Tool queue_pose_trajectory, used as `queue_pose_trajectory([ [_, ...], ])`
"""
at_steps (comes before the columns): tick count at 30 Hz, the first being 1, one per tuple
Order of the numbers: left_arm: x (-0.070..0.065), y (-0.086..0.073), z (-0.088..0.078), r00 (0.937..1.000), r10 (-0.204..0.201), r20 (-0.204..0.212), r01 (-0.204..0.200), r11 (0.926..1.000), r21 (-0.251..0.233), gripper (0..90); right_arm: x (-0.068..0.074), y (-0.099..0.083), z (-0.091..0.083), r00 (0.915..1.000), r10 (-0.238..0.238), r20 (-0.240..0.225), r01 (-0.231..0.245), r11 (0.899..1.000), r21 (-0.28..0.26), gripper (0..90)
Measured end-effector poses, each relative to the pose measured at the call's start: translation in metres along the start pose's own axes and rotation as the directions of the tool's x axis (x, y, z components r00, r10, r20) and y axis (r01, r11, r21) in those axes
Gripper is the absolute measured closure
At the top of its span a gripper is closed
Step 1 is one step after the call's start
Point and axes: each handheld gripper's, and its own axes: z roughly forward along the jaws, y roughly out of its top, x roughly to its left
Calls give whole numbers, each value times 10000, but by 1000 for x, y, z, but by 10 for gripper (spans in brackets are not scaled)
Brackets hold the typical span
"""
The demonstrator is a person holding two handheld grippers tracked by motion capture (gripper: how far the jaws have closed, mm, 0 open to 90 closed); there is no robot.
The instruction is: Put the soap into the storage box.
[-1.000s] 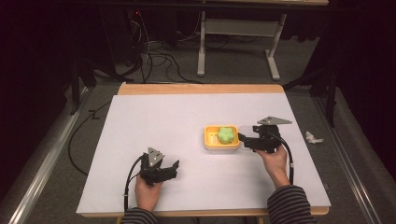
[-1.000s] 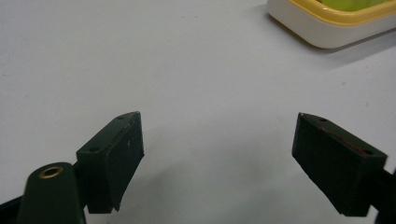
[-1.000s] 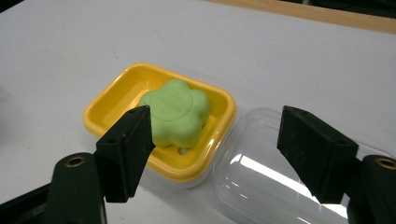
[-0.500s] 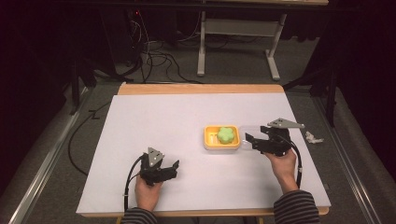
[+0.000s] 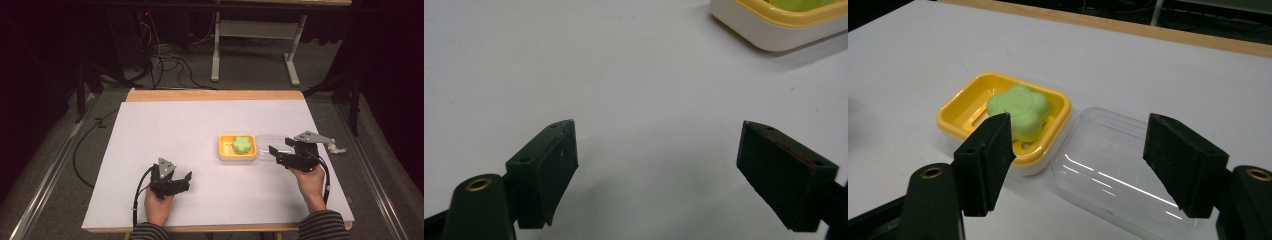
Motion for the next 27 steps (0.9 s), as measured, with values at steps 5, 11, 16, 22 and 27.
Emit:
queue_pose_trajectory([
  [5,0,0,0,10000,15,3,-15,10000,11,173,0,-4,-7,10000,51,-7,-51,9999,-121,284],
  [11,0,0,0,10000,2,14,-2,10000,2,173,0,-5,-12,10000,15,-8,-15,9998,-184,283],
  [16,0,0,0,10000,-7,8,7,10000,6,173,1,-10,-18,10000,-5,-19,5,9997,-230,283],
  [22,0,0,0,10000,-6,17,6,10000,8,173,1,-17,-23,10000,40,38,-38,9996,-291,282],
  [27,0,0,0,10000,0,14,0,10000,9,174,-1,-22,-26,9999,129,106,-126,9995,-305,280],
])
